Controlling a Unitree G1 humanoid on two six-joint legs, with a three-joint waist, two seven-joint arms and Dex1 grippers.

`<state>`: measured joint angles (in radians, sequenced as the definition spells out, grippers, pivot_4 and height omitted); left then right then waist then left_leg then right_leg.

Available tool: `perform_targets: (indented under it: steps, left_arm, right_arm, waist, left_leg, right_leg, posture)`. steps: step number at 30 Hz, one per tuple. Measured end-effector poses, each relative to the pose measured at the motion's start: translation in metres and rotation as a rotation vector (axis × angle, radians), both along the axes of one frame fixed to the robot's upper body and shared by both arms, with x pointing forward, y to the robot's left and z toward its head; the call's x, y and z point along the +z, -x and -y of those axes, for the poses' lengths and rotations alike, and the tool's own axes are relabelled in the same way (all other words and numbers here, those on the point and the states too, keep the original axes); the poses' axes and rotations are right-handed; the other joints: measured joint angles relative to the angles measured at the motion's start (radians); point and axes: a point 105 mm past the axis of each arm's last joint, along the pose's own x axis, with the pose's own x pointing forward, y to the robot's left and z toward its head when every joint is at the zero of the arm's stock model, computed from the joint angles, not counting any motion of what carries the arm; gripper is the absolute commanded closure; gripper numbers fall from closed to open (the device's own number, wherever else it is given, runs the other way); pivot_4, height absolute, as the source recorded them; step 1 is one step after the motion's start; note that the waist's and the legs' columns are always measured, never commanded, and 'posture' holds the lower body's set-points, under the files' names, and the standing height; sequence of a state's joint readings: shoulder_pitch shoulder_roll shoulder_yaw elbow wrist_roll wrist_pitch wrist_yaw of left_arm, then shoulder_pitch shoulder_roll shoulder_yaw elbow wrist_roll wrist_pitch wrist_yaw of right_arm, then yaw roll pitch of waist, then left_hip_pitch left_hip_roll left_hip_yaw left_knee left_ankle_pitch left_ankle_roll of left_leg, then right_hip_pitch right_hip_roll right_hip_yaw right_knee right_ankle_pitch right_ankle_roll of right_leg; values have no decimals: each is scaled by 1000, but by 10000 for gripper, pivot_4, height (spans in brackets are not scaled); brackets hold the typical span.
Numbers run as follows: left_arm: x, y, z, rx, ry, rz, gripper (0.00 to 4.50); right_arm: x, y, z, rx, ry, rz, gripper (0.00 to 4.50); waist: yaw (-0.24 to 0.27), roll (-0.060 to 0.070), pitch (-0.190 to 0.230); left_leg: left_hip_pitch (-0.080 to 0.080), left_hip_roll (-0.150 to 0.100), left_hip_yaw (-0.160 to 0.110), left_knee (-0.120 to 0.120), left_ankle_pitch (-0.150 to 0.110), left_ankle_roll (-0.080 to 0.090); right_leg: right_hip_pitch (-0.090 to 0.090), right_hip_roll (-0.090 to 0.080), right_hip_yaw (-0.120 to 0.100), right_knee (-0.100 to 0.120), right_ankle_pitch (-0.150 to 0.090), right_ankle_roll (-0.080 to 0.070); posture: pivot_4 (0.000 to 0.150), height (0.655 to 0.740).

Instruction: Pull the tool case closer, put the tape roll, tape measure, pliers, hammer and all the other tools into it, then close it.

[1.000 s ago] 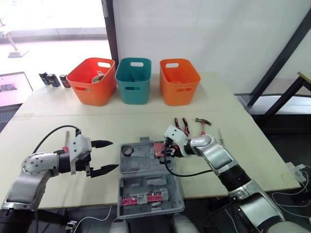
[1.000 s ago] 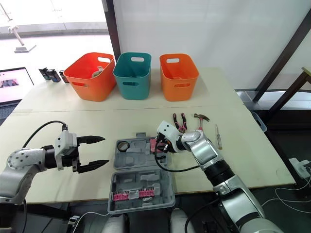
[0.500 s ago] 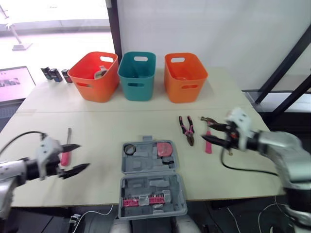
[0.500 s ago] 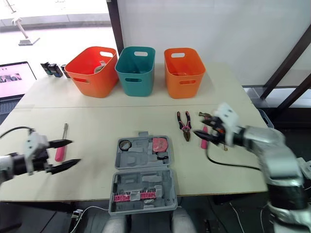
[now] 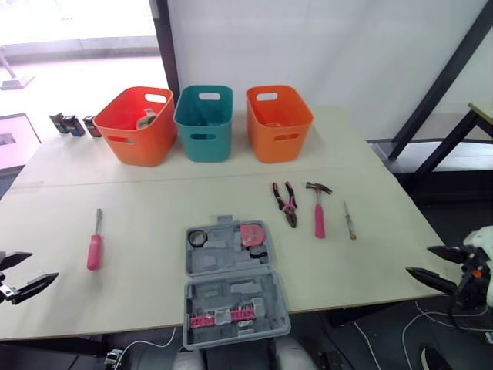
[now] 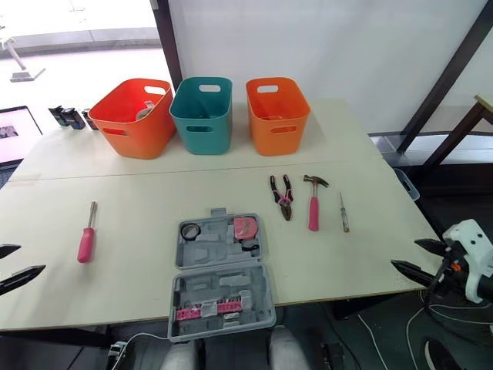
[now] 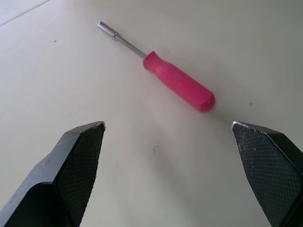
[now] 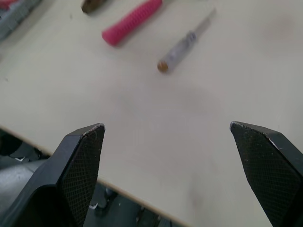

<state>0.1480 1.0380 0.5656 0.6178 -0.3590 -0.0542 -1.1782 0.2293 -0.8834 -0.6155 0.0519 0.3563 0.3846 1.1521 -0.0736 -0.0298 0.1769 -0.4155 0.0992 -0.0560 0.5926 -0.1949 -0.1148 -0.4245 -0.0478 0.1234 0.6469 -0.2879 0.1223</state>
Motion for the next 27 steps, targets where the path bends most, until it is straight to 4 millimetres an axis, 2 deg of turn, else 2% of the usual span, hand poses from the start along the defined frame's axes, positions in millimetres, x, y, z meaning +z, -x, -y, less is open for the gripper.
perform_targets:
  steps: [5,8,11,13,16,18,20,22,27]
  left_arm:
    - [0,-2,2,-9,1,11,0]
    - [-2,-9,13,-44,16,26,0]
    - [-5,-17,29,-105,27,38,0]
    - [-6,-22,46,-172,33,48,0]
    - [-10,-28,80,-281,65,60,0]
    - [-13,-32,114,-377,113,68,0]
    - [-12,-34,137,-452,134,73,0]
    - [-7,-35,152,-504,142,88,0]
    - [5,-40,178,-579,157,140,0]
  right_arm:
    - [2,-2,-4,17,4,20,316]
    - [6,-4,-14,35,2,35,316]
    - [16,-8,-40,87,-19,76,316]
    - [20,-12,-67,119,-47,96,316]
    - [24,-22,-101,113,-83,118,316]
    - [28,-37,-129,72,-129,165,316]
    - [30,-51,-153,22,-190,195,316]
    - [24,-62,-168,-33,-201,187,316]
    - [-3,-92,-197,-200,-162,143,316]
  waist:
    - [3,0,0]
    - [5,0,0]
    - [6,0,0]
    - [5,0,0]
    - [3,0,0]
    - [4,-1,-1]
    - [5,-3,-1]
    - [5,-2,-1]
    - [6,-2,-1]
  left_leg:
    - [0,0,0,-1,0,0]
    - [0,0,0,-2,0,0]
    - [0,0,0,-2,0,0]
    - [-1,0,0,-2,0,0]
    - [-1,0,0,-2,1,0]
    - [-1,0,0,-1,1,0]
    - [-1,0,-1,-1,1,0]
    - [-2,0,-1,-1,1,-1]
    - [-7,0,-1,-1,1,0]
  right_leg:
    - [0,0,0,0,0,0]
    - [0,0,0,0,0,0]
    - [4,1,0,1,0,0]
    - [4,1,0,1,0,0]
    - [4,1,1,1,0,0]
    - [4,1,1,1,1,-1]
    - [4,2,1,2,2,-2]
    - [3,2,1,2,2,-2]
    - [-1,2,1,1,2,-2]
  posture:
    - [1500,7400]
    - [1500,7400]
    - [1500,7400]
    - [1500,7400]
    - [1500,7400]
    - [1500,7400]
    - [1500,7400]
    - [1500,7400]
    - [1500,7400]
